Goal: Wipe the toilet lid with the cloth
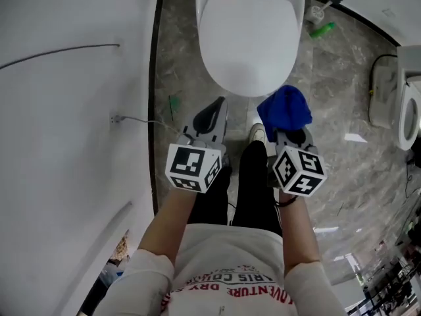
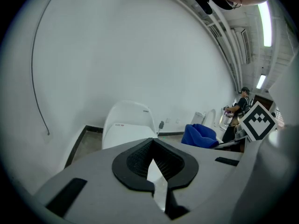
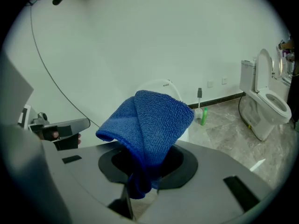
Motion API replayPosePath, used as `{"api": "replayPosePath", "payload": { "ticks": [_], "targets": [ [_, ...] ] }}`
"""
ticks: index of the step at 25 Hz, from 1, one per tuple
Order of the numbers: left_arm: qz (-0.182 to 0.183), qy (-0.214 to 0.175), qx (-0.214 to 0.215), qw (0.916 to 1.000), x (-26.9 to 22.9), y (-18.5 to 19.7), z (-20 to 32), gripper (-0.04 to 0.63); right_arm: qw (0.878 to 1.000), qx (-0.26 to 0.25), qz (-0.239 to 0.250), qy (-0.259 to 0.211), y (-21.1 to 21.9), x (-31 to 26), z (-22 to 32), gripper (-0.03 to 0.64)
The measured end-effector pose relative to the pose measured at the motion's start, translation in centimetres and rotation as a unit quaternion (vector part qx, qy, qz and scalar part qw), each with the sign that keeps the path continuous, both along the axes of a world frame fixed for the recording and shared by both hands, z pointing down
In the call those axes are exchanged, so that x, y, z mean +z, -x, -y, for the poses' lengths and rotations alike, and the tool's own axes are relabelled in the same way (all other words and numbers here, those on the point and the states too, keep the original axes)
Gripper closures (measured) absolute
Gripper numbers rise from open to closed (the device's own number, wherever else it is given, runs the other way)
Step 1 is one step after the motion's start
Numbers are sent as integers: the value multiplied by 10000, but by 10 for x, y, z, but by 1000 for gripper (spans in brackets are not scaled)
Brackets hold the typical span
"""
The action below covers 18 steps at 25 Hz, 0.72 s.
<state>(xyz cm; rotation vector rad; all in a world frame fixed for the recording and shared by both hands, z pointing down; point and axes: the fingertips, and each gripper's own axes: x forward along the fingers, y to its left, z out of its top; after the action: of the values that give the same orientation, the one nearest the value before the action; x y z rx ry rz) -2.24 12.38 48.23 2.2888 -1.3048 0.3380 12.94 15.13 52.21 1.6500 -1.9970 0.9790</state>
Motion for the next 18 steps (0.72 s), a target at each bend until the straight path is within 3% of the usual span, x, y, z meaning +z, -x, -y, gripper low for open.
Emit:
{"api": "replayPosePath", "payload": {
  "ticks": [8,18],
  "targets": [
    [22,-479,118,9988,-155,49,-48,589,9949,98,-293,-958,26,-176,-41,529],
    [-55,-1624,-27,9867,-350,73,-55,589,9720,141,-992,-2125,17,-371,-55,529]
  ]
}}
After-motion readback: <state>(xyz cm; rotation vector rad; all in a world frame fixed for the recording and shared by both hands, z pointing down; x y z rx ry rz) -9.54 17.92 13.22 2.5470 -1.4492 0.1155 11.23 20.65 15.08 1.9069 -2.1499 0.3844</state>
